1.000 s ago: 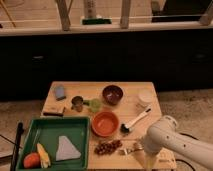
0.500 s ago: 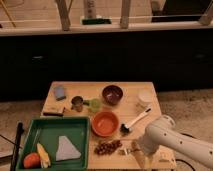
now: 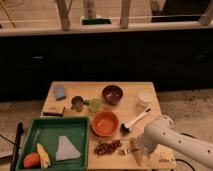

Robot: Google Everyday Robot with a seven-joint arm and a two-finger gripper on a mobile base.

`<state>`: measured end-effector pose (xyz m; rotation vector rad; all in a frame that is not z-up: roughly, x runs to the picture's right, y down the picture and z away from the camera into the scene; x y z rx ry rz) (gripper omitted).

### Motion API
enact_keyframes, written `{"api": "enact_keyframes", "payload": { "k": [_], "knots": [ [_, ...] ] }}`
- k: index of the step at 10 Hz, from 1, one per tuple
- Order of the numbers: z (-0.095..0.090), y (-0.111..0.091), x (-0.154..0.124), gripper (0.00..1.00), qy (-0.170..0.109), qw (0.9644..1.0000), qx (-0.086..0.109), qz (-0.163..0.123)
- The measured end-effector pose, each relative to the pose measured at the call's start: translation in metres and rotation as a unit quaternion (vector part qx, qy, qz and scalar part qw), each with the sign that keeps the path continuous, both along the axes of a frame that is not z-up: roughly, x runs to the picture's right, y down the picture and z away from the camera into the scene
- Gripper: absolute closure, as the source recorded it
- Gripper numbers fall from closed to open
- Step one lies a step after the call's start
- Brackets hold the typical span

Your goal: Place fork in purple bowl

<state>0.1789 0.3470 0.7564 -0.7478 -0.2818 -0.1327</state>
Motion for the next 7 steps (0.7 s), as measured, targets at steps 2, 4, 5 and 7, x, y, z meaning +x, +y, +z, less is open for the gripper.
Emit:
{"api": "enact_keyframes", "payload": {
  "k": [2, 4, 5, 7],
  "knots": [
    [-0.0001, -0.0032, -0.0013, 0.72, -0.001, 1.0, 0.002, -0.001],
    [-0.0017, -0.0062, -0.0026, 0.92, -0.003, 1.0, 0.002, 0.0],
    [-0.0046, -0.0032, -0.001, 0.99, -0.003, 1.0, -0.002, -0.003],
    [-0.0058, -0.0033, 0.0003, 1.0, -0.002, 1.0, -0.003, -0.003]
  ]
}}
